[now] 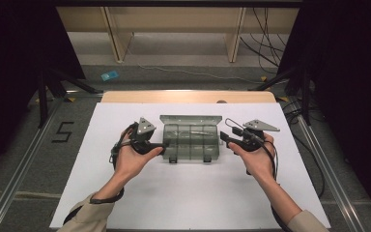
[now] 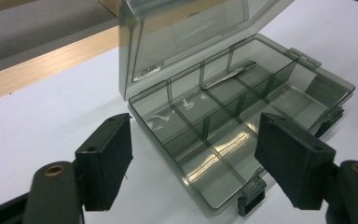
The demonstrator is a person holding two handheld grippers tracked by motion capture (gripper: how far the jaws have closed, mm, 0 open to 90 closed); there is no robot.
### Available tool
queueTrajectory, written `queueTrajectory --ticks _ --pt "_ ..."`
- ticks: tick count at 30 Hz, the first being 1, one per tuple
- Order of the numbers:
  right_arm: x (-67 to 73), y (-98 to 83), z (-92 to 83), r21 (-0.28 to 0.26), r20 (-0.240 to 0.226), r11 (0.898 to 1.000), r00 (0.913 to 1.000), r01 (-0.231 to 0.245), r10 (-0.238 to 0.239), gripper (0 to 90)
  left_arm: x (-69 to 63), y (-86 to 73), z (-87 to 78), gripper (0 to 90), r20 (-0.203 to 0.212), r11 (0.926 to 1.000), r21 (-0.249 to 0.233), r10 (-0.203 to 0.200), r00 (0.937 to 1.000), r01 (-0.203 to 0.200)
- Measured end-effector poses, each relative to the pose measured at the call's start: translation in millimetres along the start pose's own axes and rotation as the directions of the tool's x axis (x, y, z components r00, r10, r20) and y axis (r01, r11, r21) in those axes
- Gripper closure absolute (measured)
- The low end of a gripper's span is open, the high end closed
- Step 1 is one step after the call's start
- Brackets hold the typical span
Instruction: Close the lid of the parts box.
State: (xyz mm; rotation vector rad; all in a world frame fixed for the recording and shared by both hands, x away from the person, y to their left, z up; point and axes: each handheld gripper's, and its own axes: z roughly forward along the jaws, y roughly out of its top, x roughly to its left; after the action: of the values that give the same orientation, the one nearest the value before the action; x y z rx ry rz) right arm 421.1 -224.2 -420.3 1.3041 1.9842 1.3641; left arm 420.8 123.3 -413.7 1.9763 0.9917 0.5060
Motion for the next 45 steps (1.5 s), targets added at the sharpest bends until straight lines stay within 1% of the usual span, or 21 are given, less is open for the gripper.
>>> queueTrajectory --ticks 1,3,4,5,6,9,13,17,20,21,22,23,24,26,27,28,29,31,33,35,45 --pt "-0.7 2.9 -1.6 0.005 0.003 1.000 1.0000 0.005 -0.005 39.6 1.6 3.1 -1.8 26.7 0.005 0.9998 -0.007 -0.019 0.9998 0.019" --pt "-1.9 8.2 -3.7 0.000 -0.008 1.000 1.0000 0.000 0.000 39.1 5.1 10.3 -6.5 28.0 -0.001 0.9997 -0.011 -0.022 0.9998 0.022" --pt "-2.0 10.9 -4.7 -0.005 -0.014 1.000 0.9999 -0.005 0.004 39.1 7.9 14.0 -9.4 29.5 0.002 1.0000 -0.009 -0.003 1.0000 0.003" --pt "-1.9 13.4 -5.4 -0.007 -0.017 1.000 0.9999 -0.003 0.003 39.3 8.4 17.5 -11.2 30.8 0.003 0.9997 -0.018 -0.014 0.9999 0.015" --pt "-2.5 15.7 -5.6 -0.014 -0.017 1.000 0.9998 0.011 -0.011 40.3 9.9 21.3 -13.9 33.2 0.004 0.9998 -0.015 -0.012 0.9999 0.012" --pt "-0.2 23.7 -6.8 -0.024 -0.031 1.000 0.9995 -0.003 0.002 45.0 13.9 30.7 -20.4 42.7 0.015 0.9988 -0.035 -0.034 0.9993 0.035" --pt "1.1 36.0 -9.8 -0.013 -0.055 1.000 0.9985 -0.003 0.002 59.3 18.1 40.1 -25.5 57.1 0.004 0.9987 -0.041 -0.031 0.9995 0.031" --pt "2.6 48.3 -9.8 -0.004 -0.048 1.000 0.9987 0.018 -0.018 76.8 19.7 48.2 -25.8 73.0 -0.013 0.9976 -0.049 -0.049 0.9987 0.048" --pt "3.0 53.6 -6.4 -0.004 -0.052 1.000 0.9984 0.024 -0.024 86.0 22.1 53.7 -22.9 82.0 -0.020 0.9968 -0.053 -0.060 0.9980 0.059" --pt "3.7 55.2 -5.5 0.011 -0.063 1.000 0.9979 0.015 -0.014 88.6 22.6 55.2 -21.5 84.8 -0.024 0.9969 -0.048 -0.063 0.9977 0.062" --pt "2.5 55.9 -3.0 0.006 -0.055 0.999 0.9977 0.039 -0.038 90.0 22.7 57.1 -19.4 87.4 -0.028 0.9968 -0.044 -0.069 0.9972 0.068" --pt "2.6 57.1 -1.1 0.014 -0.054 0.999 0.9977 0.042 -0.041 90.0 22.9 57.7 -17.7 89.5 -0.029 0.9967 -0.045 -0.069 0.9972 0.067" --pt "3.5 57.9 -0.4 0.020 -0.060 0.999 0.9978 0.029 -0.028 90.0 22.8 59.2 -16.6 89.7 -0.029 0.9977 -0.032 -0.062 0.9977 0.061" --pt "3.4 58.9 1.9 0.035 -0.058 0.999 0.9980 0.030 -0.028 90.0 22.5 61.1 -13.7 89.8 -0.022 0.9984 -0.019 -0.053 0.9984 0.053" --pt "3.3 58.9 3.6 0.032 -0.058 0.999 0.9979 0.031 -0.029 90.0 21.7 61.7 -11.7 89.9 -0.021 0.9976 -0.024 -0.066 0.9976 0.065" --pt "3.3 59.1 4.5 0.036 -0.061 0.999 0.9978 0.029 -0.026 90.0 22.3 62.3 -11.2 89.9 -0.015 0.9984 -0.015 -0.055 0.9984 0.054" --pt "2.9 59.2 5.6 0.034 -0.056 0.999 0.9979 0.033 -0.031 90.0 21.0 62.5 -9.3 89.9 -0.014 0.9968 -0.026 -0.076 0.9970 0.076" --pt "3.3 59.6 6.6 0.042 -0.060 0.999 0.9979 0.025 -0.022 90.0 22.5 62.6 -9.0 89.9 -0.005 0.9983 -0.004 -0.058 0.9983 0.058" --pt "3.2 59.8 7.7 0.046 -0.063 0.999 0.9977 0.029 -0.026 90.0 21.0 62.1 -6.5 89.9 -0.010 0.9969 -0.017 -0.077 0.9970 0.077" --pt "3.5 60.0 8.3 0.056 -0.064 0.998 0.9976 0.028 -0.025 90.0 20.5 61.5 -5.6 90.0 0.003 0.9964 -0.012 -0.084 0.9965 0.084" --pt "5.5 55.4 12.1 0.068 -0.076 0.997 0.9966 0.037 -0.032 90.0 17.9 56.5 -4.0 90.0 0.032 0.9967 0.010 -0.080 0.9962 0.080"
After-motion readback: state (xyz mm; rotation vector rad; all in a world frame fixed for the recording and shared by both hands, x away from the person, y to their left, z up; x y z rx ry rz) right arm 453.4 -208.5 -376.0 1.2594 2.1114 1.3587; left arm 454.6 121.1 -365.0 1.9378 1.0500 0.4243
